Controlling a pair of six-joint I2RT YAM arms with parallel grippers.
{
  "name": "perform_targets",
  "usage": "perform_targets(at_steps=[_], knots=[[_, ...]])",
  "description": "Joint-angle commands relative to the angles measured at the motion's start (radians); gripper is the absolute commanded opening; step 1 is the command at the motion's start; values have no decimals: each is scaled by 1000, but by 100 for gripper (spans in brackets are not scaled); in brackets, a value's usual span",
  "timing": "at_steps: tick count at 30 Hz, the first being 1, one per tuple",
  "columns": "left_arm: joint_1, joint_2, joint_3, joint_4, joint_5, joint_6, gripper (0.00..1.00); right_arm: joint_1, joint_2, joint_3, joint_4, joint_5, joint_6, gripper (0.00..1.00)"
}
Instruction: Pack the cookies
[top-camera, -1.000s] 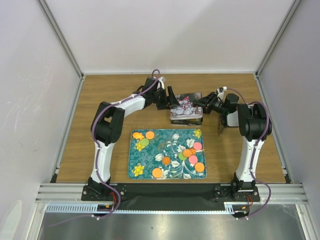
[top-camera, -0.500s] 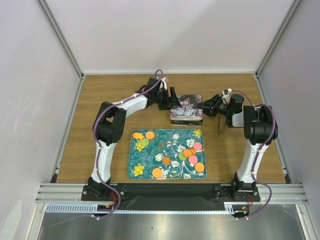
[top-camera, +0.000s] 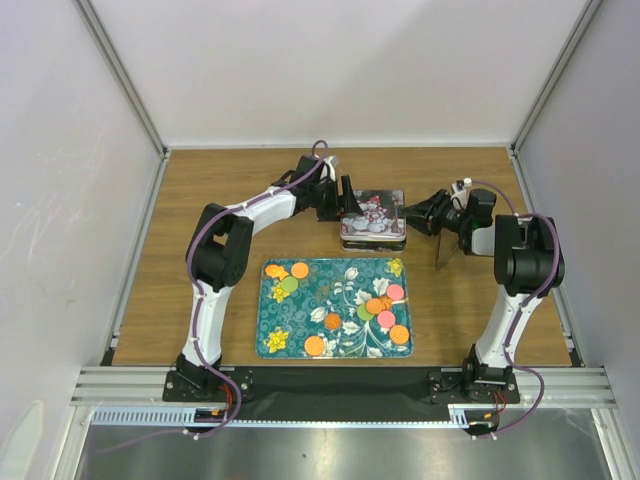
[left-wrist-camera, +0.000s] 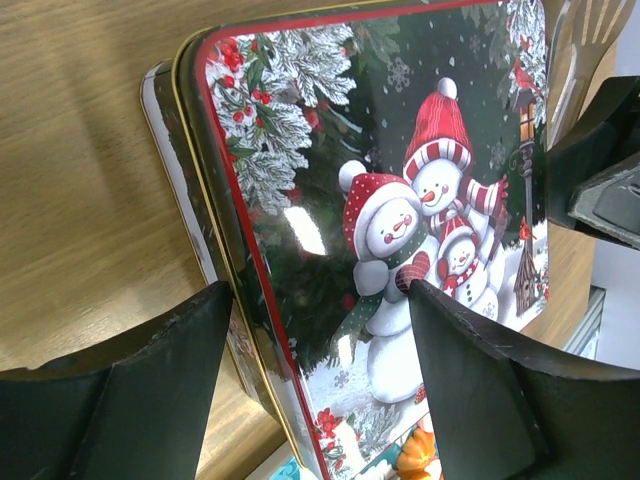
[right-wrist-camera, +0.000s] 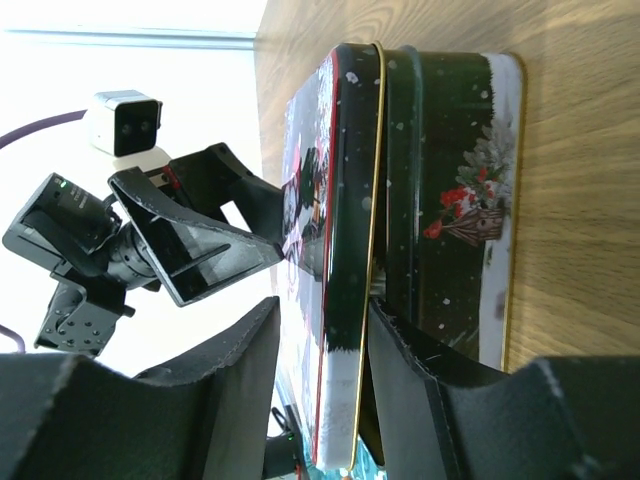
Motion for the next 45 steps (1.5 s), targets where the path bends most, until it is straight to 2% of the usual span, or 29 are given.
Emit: perform_targets(at_steps=[1, 8, 16, 20, 27, 37, 45], knots=[[-17, 8, 45, -7, -8, 26, 77, -20, -48, -17, -58, 19, -66, 47], [-31, -1, 50, -28, -14, 46, 77, -34, -87, -25, -157, 62, -144, 50], [-38, -12, 61, -68, -31, 82, 77, -10, -122, 4, -256, 98, -204, 61], [-45, -17, 67, -91, -49, 104, 77, 27, -134, 41, -325, 155, -250, 64], [-46, -23, 78, -129, -60, 136, 77, 70, -136, 61, -317, 172, -219, 68], [-46, -4, 160, -183, -69, 167, 78, 176, -61, 133, -264, 187, -147, 67], [-48, -12, 159, -212, -83, 187, 79, 187, -41, 132, -224, 194, -132, 63]])
